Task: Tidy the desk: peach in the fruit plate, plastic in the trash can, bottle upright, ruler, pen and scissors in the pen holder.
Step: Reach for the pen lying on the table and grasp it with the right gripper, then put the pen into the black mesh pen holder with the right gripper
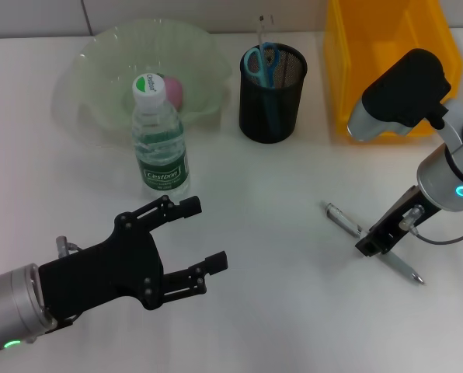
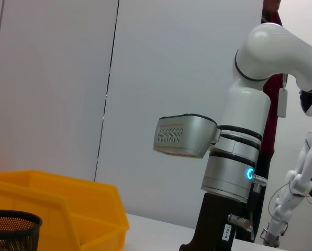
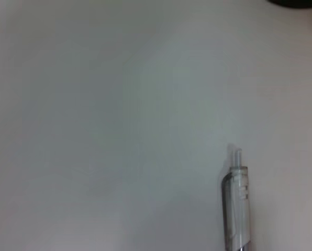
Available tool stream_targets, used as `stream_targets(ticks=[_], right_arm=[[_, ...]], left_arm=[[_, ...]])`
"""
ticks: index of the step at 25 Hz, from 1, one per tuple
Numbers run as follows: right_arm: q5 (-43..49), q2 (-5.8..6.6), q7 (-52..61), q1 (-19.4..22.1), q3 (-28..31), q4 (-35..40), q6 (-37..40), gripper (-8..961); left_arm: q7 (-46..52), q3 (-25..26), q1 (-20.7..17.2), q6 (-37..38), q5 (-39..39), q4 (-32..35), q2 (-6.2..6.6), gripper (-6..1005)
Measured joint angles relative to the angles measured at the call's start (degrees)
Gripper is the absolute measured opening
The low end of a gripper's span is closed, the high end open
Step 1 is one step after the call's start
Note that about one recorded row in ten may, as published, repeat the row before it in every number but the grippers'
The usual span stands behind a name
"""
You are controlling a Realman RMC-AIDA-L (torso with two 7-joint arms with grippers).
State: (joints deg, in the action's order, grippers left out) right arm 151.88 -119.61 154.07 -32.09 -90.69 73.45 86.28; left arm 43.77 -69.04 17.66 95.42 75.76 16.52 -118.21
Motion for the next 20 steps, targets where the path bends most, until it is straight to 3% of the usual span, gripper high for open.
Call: stream_targets(ticks=[20], right_arm=[[0.00, 0.05, -0.33, 0.58, -1.06, 1.87, -0.43, 121]], left_arm=[[0.00, 0.28, -0.15, 0.28, 0.00, 0.00, 0.04, 829]])
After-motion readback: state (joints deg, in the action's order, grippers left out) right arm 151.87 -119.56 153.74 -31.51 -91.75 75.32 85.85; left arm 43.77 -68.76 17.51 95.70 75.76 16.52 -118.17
